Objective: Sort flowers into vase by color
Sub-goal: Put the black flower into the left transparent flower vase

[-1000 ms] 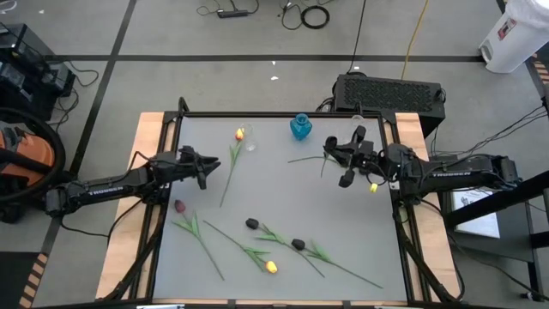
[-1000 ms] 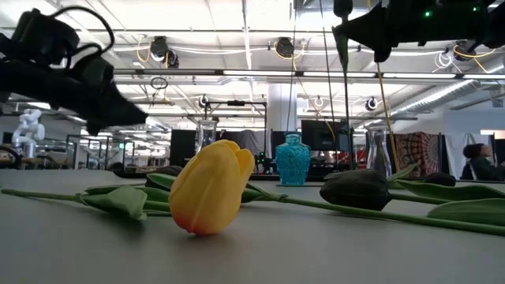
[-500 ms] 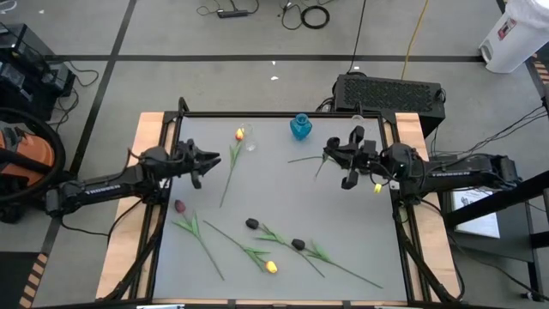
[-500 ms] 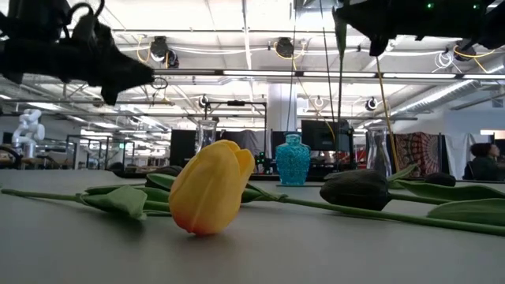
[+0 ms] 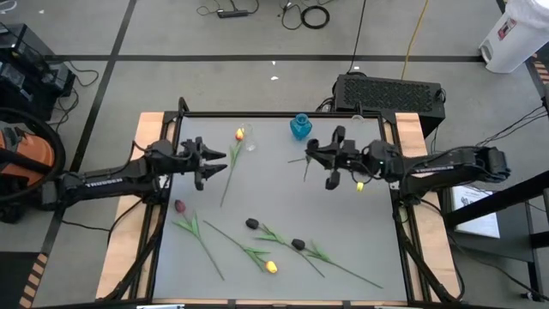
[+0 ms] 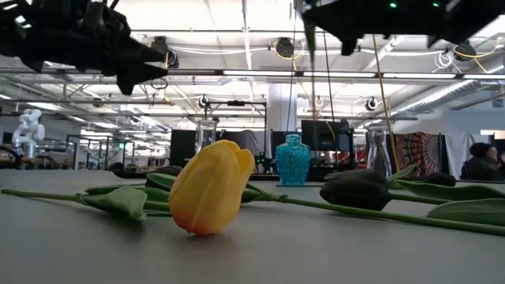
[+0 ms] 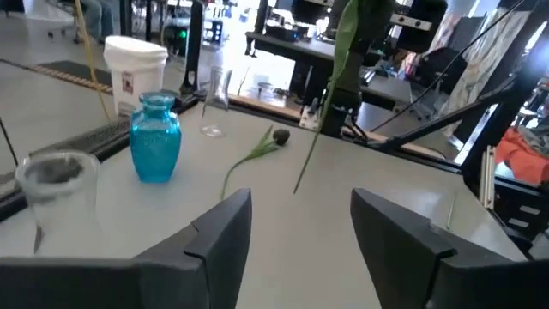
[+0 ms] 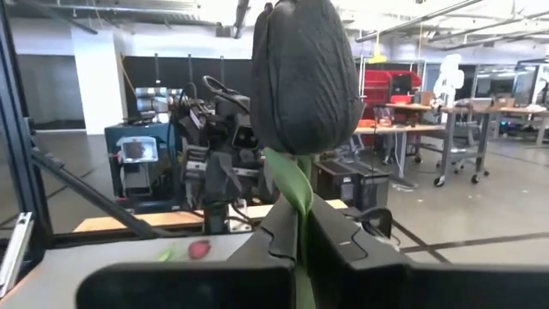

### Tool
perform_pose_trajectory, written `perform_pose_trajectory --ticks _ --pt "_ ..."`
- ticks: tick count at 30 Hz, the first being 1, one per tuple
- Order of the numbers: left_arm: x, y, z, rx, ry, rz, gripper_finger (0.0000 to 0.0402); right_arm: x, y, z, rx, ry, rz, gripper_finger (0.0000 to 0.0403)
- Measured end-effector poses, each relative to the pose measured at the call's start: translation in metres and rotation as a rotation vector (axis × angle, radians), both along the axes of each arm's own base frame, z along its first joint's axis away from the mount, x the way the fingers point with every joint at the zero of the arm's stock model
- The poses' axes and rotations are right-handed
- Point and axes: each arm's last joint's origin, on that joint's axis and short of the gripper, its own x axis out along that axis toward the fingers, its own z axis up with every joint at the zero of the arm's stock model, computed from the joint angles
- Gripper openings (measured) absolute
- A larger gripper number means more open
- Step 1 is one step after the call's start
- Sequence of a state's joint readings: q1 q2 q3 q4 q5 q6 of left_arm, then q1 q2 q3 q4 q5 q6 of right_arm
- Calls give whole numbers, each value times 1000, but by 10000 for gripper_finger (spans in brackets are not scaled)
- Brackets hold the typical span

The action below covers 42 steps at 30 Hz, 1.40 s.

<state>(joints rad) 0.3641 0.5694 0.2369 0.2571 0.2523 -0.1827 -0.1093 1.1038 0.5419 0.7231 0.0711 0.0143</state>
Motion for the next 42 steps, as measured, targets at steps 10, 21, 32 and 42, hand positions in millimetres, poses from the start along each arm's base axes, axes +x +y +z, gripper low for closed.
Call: perform_pose_trajectory --ticks 10,21,32,42 --pt "18 -2 12 81 -160 -98 210 52 -4 20 -32 3 47 2" --pt "48 1 23 167 -178 -134 210 96 -7 25 -38 8 107 2" --pt "97 3 36 234 -123 -182 210 110 -7 35 -38 -21 159 2" --pt "123 6 42 226 -113 -199 210 110 -4 33 -8 -9 192 2"
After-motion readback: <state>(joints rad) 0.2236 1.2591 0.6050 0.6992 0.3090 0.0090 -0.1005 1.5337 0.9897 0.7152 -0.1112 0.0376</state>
